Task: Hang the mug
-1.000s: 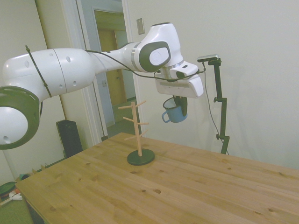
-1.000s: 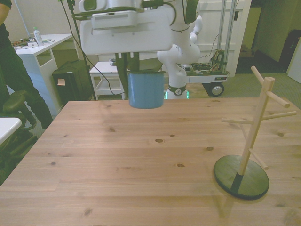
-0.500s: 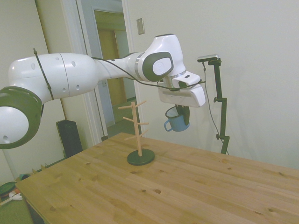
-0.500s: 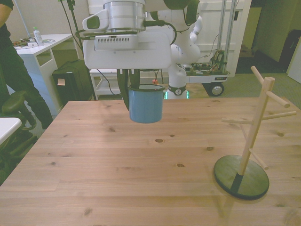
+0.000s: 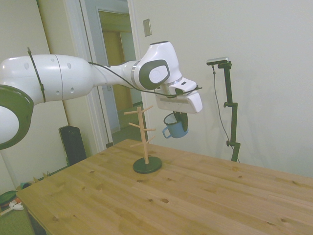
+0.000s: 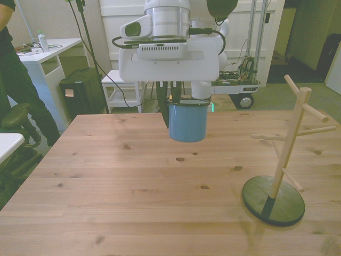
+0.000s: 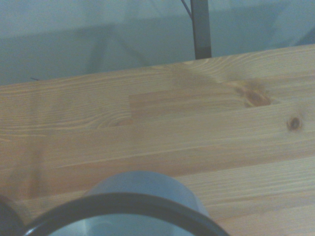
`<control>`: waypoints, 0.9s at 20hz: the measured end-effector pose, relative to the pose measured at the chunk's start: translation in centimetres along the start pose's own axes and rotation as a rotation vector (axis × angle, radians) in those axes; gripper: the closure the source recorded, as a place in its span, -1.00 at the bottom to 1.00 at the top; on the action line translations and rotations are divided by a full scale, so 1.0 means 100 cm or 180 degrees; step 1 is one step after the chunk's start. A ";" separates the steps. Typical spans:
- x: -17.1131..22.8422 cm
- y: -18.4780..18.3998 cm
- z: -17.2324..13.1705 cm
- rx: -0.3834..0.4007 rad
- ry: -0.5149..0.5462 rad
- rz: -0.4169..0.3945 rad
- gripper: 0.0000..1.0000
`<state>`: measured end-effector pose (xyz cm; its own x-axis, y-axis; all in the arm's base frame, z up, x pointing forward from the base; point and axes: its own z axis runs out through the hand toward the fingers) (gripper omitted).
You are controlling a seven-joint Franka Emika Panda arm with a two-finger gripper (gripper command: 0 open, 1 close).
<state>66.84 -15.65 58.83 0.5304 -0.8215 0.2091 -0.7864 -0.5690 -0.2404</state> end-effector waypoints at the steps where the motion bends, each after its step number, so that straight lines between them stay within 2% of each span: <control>1: -0.003 -0.004 -0.003 0.0016 0.0005 0.0004 1.00; 8: -0.018 -0.032 -0.012 0.0069 0.0032 -0.0016 1.00; 18: -0.028 -0.061 0.008 0.0018 0.0026 -0.0049 1.00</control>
<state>70.40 -9.96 58.99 0.5398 -0.8124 0.2206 -0.7764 -0.5817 -0.2425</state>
